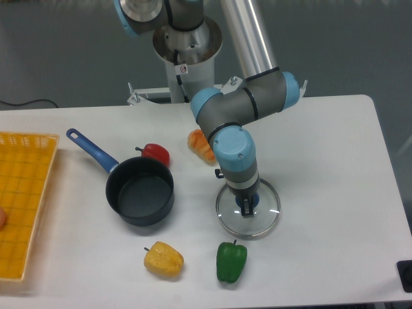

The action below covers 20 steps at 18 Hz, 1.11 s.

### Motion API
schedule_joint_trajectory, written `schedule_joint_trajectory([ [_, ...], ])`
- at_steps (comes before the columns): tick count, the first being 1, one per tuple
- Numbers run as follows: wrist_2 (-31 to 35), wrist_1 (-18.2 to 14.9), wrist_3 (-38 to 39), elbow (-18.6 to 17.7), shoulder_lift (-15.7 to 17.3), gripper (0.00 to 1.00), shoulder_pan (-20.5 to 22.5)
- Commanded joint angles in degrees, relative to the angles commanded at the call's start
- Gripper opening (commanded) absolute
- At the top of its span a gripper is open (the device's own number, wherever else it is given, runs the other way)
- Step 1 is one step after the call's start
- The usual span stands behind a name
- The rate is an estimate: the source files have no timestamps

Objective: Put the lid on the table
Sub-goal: 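Lower the glass lid flat onto the table beside the green pepper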

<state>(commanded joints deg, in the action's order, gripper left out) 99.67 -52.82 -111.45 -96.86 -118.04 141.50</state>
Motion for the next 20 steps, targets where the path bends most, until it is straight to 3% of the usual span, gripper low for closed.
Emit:
schedule_joint_trajectory([
  [8, 0.0, 0.0, -0.1, 0.0, 0.0, 0.58, 0.0],
  [20, 0.1, 0.0, -0.3, 0.1, -0.4, 0.68, -0.5],
])
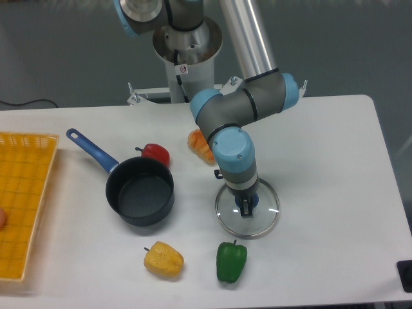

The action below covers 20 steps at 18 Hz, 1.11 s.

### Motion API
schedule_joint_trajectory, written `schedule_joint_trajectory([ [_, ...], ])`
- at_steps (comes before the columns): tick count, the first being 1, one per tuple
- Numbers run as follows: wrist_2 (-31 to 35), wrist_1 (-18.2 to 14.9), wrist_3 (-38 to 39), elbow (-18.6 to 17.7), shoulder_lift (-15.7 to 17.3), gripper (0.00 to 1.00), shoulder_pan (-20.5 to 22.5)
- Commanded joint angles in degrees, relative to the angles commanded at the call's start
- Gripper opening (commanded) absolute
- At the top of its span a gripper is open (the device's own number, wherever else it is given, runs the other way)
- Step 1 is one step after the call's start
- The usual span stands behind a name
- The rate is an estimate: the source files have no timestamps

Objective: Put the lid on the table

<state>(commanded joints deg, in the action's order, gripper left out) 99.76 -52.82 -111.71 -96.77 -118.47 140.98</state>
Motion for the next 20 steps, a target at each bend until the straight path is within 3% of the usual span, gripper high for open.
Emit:
schedule_joint_trajectory([
  [7, 0.1, 0.0, 0.0, 0.0, 0.0, 0.7, -0.1],
  [10, -0.1, -0.2, 0.3, 0.7, 0.3, 1.0, -0.2],
  [16, -4.0, -0.6, 0.5, 4.3, 1.4, 1.0, 0.0],
  [20, -5.3, -0.7, 0.5, 4.7, 2.8, 1.0, 0.1],
])
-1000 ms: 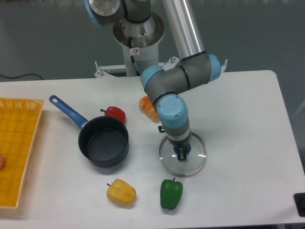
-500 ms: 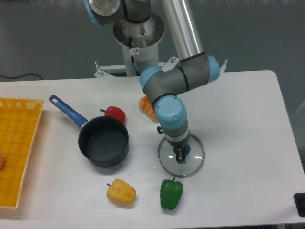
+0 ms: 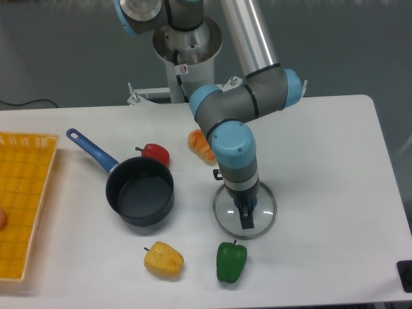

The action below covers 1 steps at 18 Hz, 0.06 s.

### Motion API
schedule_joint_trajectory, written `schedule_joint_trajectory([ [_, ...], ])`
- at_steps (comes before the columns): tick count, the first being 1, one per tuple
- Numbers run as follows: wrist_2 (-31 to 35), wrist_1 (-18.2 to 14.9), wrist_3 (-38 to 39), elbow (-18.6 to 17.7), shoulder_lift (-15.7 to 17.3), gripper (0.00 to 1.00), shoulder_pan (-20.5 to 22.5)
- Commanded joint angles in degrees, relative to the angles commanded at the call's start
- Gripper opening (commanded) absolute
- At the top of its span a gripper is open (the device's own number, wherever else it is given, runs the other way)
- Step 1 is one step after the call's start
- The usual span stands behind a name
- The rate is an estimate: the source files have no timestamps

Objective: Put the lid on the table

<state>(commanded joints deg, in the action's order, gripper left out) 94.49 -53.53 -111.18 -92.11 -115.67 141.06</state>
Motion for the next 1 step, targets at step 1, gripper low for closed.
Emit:
schedule_joint_trajectory([
  [1, -0.7, 0.0, 0.0, -0.1, 0.3, 1.0, -0.1],
])
